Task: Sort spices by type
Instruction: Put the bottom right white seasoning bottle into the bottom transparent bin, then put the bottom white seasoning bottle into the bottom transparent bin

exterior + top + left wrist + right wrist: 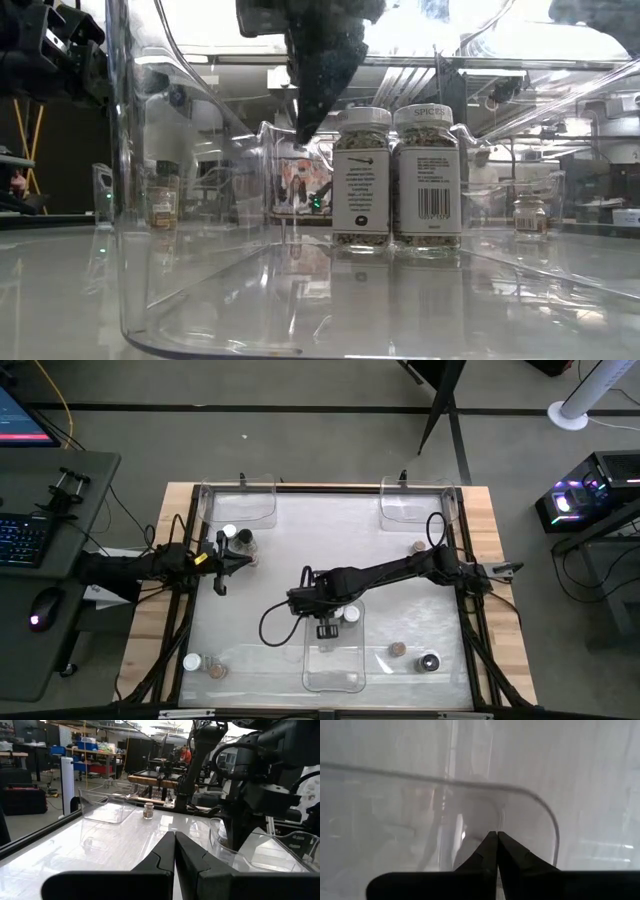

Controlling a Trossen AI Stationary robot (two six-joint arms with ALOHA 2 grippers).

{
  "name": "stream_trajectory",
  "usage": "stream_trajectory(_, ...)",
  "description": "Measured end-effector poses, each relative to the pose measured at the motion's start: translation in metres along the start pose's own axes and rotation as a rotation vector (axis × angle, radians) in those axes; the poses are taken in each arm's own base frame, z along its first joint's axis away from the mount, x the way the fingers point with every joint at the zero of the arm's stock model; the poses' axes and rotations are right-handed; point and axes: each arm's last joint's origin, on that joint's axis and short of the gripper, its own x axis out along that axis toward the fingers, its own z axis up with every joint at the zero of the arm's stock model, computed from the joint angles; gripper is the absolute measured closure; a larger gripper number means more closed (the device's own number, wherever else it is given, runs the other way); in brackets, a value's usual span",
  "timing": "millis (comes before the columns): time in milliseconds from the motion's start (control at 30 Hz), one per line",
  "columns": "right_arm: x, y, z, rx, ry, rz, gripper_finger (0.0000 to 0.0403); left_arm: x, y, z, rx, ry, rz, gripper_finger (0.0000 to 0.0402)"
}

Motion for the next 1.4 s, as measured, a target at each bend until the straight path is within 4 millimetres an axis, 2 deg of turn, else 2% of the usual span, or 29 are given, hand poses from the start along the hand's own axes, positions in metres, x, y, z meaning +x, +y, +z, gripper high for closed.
stream_trajectory(200, 0.000, -0.001, -0.005, 0.004, 0.052, -0.013, 0.0403, 0.000, 0.000, 0.000, 0.000, 0.000, 0.000, 0.0401)
stream_trajectory(800, -0.003, 0.002, -0.003, -0.074, 0.018, 0.034, 0.0403, 0.000, 0.000, 0.000, 0.000, 0.000, 0.000, 0.0401)
stream_trajectory(933, -0.017, 0.001, 0.004, -0.068, -0.055, 0.034, 0.0403, 0.000, 0.000, 0.000, 0.000, 0.000, 0.000, 0.0401)
stream_trajectory(1067, -0.036, 0.003, 0.021, -0.035, -0.221, 0.057, 0.0403, 0.000, 0.000, 0.000, 0.000, 0.000, 0.000, 0.0401)
stream_trajectory(1300, -0.060, 0.007, 0.044, 0.065, -0.451, 0.221, 0.0403, 0.000, 0.000, 0.000, 0.000, 0.000, 0.000, 0.0402)
stream_trajectory(1400, -0.082, 0.010, 0.046, 0.092, -0.480, 0.301, 0.0403, 0.000, 0.000, 0.000, 0.000, 0.000, 0.000, 0.0401)
